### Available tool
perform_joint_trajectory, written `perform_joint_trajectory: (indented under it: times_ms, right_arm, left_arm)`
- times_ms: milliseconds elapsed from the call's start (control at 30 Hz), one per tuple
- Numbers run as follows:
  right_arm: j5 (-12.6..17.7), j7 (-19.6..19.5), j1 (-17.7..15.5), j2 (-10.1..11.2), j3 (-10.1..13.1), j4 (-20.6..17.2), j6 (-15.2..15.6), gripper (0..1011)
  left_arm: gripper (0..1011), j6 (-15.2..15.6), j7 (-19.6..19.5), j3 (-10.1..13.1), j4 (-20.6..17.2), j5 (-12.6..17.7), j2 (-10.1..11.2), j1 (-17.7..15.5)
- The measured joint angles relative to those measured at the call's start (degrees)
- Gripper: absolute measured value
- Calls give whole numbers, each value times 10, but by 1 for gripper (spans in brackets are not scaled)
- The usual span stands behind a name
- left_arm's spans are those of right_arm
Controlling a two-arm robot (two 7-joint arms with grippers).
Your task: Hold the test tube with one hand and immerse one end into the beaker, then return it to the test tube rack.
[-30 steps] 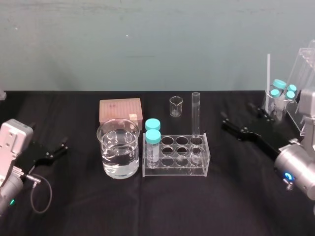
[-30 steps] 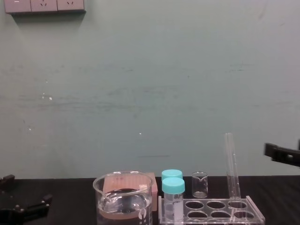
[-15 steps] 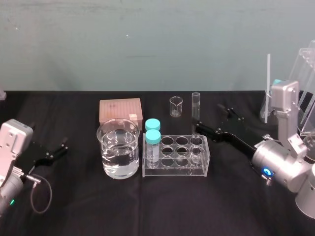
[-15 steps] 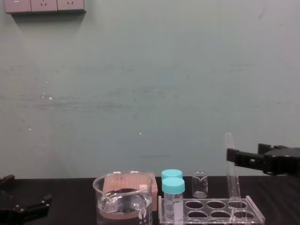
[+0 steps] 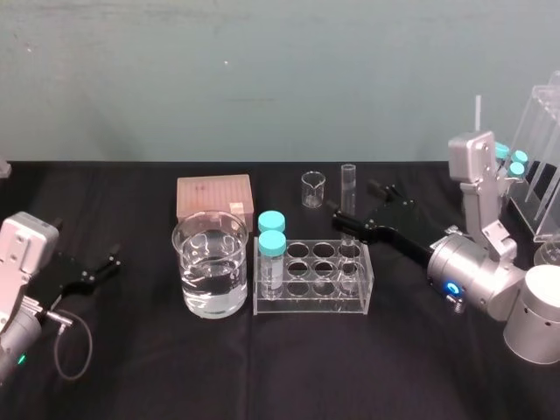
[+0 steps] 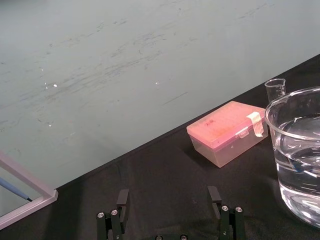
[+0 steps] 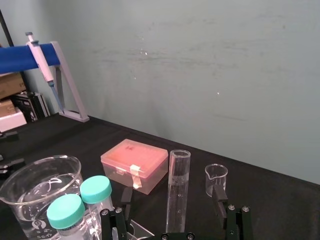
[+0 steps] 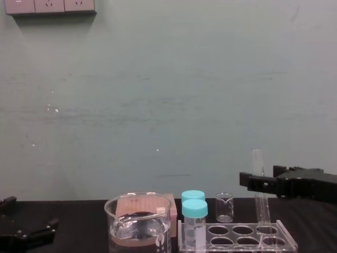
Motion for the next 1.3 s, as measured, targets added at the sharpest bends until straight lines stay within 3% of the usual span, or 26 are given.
perform_joint_trajectory:
  times_ms: [633, 967, 1133, 1300]
  right_arm:
    - [-40, 3, 16, -25, 7, 32, 12, 1000]
    - [-37, 3, 16, -25, 7, 31, 13, 996]
    - [-36, 3, 15, -25, 7, 31, 13, 911]
    - [-35, 3, 15, -25, 7, 31, 12, 761]
  left_arm:
    - [1000, 0, 0, 0, 0, 0, 0, 0]
    - [1000, 0, 0, 0, 0, 0, 0, 0]
    - [1000, 0, 0, 0, 0, 0, 0, 0]
    - [1000, 0, 0, 0, 0, 0, 0, 0]
